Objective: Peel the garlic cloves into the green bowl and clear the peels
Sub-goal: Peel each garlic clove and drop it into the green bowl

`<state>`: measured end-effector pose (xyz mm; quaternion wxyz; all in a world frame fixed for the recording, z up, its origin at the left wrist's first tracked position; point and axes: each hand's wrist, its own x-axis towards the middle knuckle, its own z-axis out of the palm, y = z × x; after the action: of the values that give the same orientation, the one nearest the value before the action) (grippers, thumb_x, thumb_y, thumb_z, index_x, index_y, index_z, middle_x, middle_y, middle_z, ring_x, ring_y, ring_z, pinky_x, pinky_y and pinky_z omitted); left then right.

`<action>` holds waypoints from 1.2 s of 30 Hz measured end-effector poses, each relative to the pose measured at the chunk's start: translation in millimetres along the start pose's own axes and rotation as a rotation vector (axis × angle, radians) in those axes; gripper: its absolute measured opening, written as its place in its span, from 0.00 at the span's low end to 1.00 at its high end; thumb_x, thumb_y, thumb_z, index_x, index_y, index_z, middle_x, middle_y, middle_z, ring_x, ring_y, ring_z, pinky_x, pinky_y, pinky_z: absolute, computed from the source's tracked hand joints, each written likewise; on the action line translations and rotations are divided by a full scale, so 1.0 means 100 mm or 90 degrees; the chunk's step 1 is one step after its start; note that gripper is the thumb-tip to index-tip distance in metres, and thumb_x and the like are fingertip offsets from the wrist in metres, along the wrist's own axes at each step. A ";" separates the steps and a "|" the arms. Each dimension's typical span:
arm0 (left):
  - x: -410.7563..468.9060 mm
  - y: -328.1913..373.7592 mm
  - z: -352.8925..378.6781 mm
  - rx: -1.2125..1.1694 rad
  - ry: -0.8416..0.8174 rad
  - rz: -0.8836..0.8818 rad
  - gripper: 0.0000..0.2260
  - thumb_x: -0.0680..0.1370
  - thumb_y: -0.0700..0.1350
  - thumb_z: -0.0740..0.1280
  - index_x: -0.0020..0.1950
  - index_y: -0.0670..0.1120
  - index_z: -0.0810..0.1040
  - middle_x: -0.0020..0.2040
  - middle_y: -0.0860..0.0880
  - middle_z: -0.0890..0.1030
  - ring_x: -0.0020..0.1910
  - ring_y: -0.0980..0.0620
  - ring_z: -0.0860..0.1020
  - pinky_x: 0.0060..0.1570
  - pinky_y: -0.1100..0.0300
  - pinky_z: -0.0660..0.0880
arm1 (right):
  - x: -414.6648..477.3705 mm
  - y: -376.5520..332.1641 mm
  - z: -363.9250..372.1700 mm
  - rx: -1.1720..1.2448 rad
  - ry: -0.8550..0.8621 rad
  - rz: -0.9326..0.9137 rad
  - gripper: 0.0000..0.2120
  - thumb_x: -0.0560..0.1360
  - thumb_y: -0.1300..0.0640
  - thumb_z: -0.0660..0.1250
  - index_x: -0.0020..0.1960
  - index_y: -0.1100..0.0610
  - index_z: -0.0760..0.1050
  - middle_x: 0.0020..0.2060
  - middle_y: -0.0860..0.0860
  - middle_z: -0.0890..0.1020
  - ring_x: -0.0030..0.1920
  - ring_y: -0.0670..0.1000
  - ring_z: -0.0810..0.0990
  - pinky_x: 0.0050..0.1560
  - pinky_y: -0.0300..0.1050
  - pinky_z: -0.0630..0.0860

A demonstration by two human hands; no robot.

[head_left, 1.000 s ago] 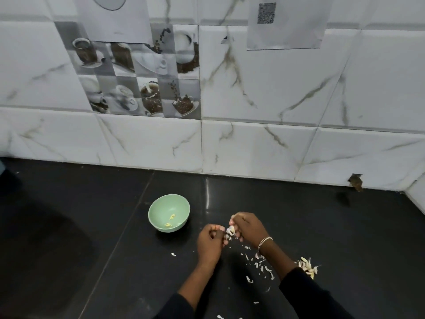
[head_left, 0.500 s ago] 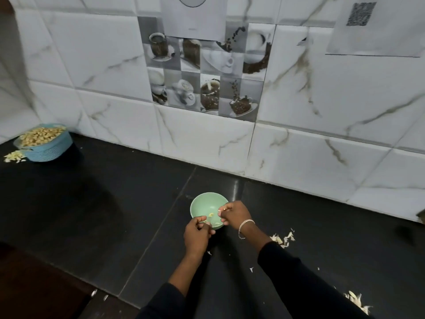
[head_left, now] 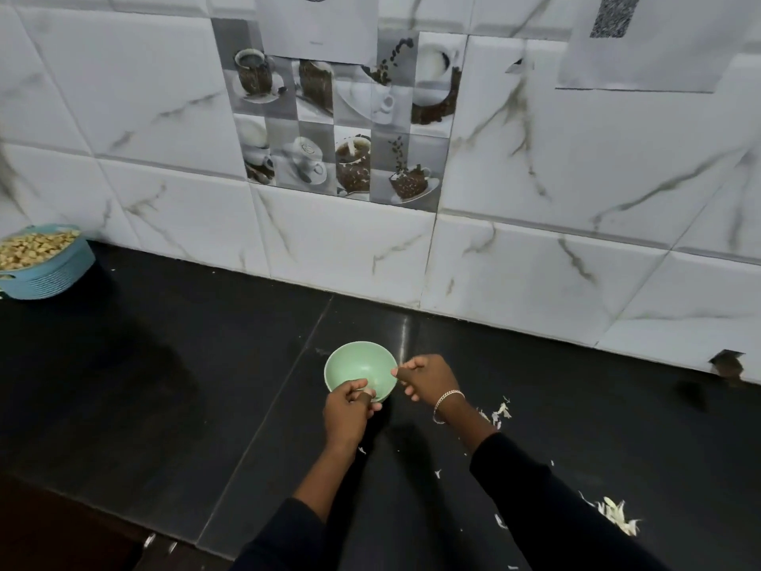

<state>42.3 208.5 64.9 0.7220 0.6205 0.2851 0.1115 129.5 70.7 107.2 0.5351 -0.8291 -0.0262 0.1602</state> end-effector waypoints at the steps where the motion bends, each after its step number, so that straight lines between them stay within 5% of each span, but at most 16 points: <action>1: -0.03 0.00 0.07 0.006 -0.016 0.004 0.06 0.78 0.35 0.68 0.54 0.41 0.81 0.42 0.41 0.86 0.38 0.46 0.85 0.45 0.52 0.82 | -0.05 0.03 -0.09 0.012 -0.005 -0.002 0.09 0.74 0.57 0.74 0.41 0.64 0.81 0.31 0.55 0.81 0.26 0.48 0.77 0.26 0.39 0.73; 7: -0.30 -0.16 0.52 0.089 -0.151 0.017 0.03 0.78 0.33 0.68 0.49 0.40 0.80 0.37 0.44 0.83 0.32 0.50 0.81 0.34 0.61 0.77 | -0.63 0.51 -0.63 -0.017 0.010 0.012 0.06 0.75 0.65 0.66 0.45 0.63 0.82 0.33 0.54 0.82 0.27 0.49 0.79 0.26 0.39 0.74; 13: -0.73 -0.49 1.08 0.216 -0.255 0.008 0.09 0.80 0.41 0.69 0.41 0.39 0.80 0.30 0.46 0.81 0.27 0.50 0.80 0.29 0.62 0.74 | -1.23 1.23 -1.15 -0.177 0.133 0.077 0.16 0.73 0.48 0.74 0.33 0.58 0.80 0.27 0.52 0.83 0.26 0.43 0.78 0.32 0.37 0.75; 17: -0.98 -0.60 1.36 0.250 -0.319 -0.003 0.05 0.76 0.33 0.70 0.41 0.39 0.80 0.34 0.44 0.82 0.31 0.50 0.81 0.32 0.62 0.75 | -1.47 1.57 -1.34 -0.259 0.137 0.110 0.06 0.74 0.52 0.69 0.40 0.52 0.83 0.34 0.48 0.83 0.35 0.45 0.81 0.42 0.43 0.79; 21: -1.14 -0.65 1.58 0.268 -0.346 -0.029 0.10 0.77 0.26 0.60 0.47 0.36 0.79 0.38 0.41 0.80 0.30 0.50 0.80 0.29 0.64 0.76 | -1.65 1.76 -1.58 -0.294 0.218 0.152 0.07 0.74 0.52 0.68 0.37 0.51 0.78 0.34 0.46 0.80 0.38 0.45 0.79 0.44 0.44 0.76; 24: -1.19 -0.67 1.67 0.327 -0.344 -0.012 0.12 0.80 0.30 0.57 0.49 0.38 0.79 0.37 0.44 0.79 0.27 0.52 0.75 0.25 0.66 0.72 | -1.69 1.91 -1.78 -0.334 0.275 0.177 0.07 0.77 0.54 0.65 0.46 0.53 0.81 0.46 0.48 0.81 0.50 0.50 0.80 0.52 0.44 0.74; 29: -1.17 -0.73 1.70 0.400 -0.323 0.039 0.09 0.81 0.41 0.67 0.42 0.39 0.79 0.29 0.49 0.77 0.24 0.55 0.75 0.28 0.65 0.72 | -1.63 2.01 -1.94 -0.384 0.264 0.195 0.08 0.79 0.54 0.64 0.51 0.52 0.82 0.54 0.50 0.74 0.52 0.57 0.81 0.51 0.47 0.76; 32: -1.15 -0.75 1.67 0.424 -0.337 0.042 0.09 0.77 0.37 0.69 0.39 0.47 0.82 0.31 0.53 0.81 0.31 0.55 0.79 0.37 0.61 0.77 | -1.57 2.03 -1.97 -0.444 0.248 0.188 0.07 0.79 0.54 0.64 0.49 0.54 0.80 0.53 0.50 0.72 0.50 0.57 0.81 0.48 0.48 0.78; 36: -1.17 -0.70 1.62 0.387 -0.350 0.014 0.07 0.78 0.34 0.68 0.44 0.45 0.81 0.37 0.49 0.83 0.29 0.56 0.80 0.30 0.68 0.73 | -1.48 2.02 -1.99 -0.502 0.210 0.155 0.06 0.79 0.57 0.63 0.50 0.57 0.77 0.55 0.52 0.73 0.52 0.56 0.80 0.48 0.48 0.76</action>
<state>22.6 -0.6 40.1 0.5537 0.8153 0.0947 -0.1402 21.5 -222.5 36.4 0.1522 -0.9812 0.0987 0.0653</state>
